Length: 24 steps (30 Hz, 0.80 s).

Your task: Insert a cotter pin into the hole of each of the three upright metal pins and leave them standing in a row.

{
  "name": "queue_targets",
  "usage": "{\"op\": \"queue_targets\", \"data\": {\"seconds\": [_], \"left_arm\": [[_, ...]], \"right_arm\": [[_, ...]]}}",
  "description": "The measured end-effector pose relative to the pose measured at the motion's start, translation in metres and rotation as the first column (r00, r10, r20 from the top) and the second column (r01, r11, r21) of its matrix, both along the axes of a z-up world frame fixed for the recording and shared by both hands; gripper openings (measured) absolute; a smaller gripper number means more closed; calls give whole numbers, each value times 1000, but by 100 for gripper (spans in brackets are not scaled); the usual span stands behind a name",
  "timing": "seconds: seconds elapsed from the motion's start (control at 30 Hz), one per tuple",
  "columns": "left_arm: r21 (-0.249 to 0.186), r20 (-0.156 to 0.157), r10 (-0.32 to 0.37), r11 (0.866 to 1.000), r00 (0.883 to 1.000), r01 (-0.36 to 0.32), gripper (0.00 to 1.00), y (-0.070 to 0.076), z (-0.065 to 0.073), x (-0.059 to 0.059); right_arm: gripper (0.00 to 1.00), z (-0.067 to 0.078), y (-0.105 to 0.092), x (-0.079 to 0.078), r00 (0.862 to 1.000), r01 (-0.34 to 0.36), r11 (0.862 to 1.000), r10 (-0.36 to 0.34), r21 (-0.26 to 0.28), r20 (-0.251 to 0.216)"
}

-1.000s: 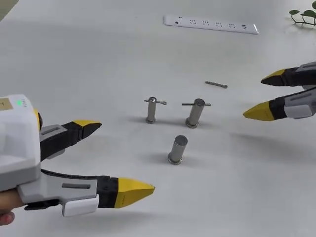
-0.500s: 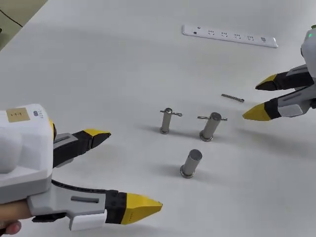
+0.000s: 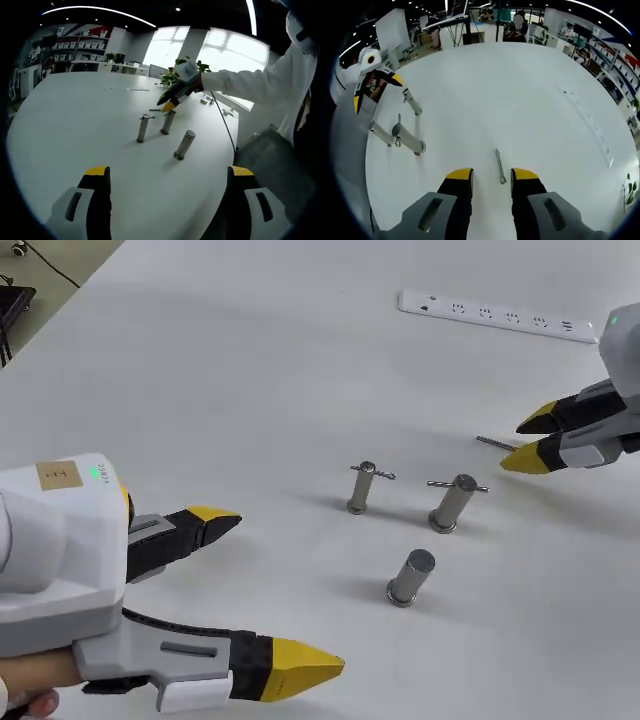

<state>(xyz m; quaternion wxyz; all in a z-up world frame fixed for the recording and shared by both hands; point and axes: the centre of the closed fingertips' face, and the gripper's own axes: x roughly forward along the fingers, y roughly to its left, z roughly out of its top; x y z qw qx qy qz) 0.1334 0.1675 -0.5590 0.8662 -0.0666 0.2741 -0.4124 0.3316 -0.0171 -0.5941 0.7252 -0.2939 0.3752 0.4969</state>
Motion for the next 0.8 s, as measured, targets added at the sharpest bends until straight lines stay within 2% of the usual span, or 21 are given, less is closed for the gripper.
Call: {"op": "queue_targets", "data": {"seconds": [0.07,0.6,0.7,0.8], "left_arm": [[-1,-1,0,1000,1000,0,96,0,0,-1],[-11,-11,-6,1000,1000,6,94,-2,-1,-1],[-9,-14,-7,1000,1000,7,94,-2,-2,-2],[-9,-16,-7,1000,1000,6,94,-2,-3,-2]], "right_arm": [[20,-1,1,1,1000,3,1000,-3,-1,-3],[11,-10,2,2,1000,-26,998,26,-63,-8],[11,-13,0,9,1000,-15,998,14,-57,-19],[8,-14,2,6,999,-35,998,34,-61,-28]]}}
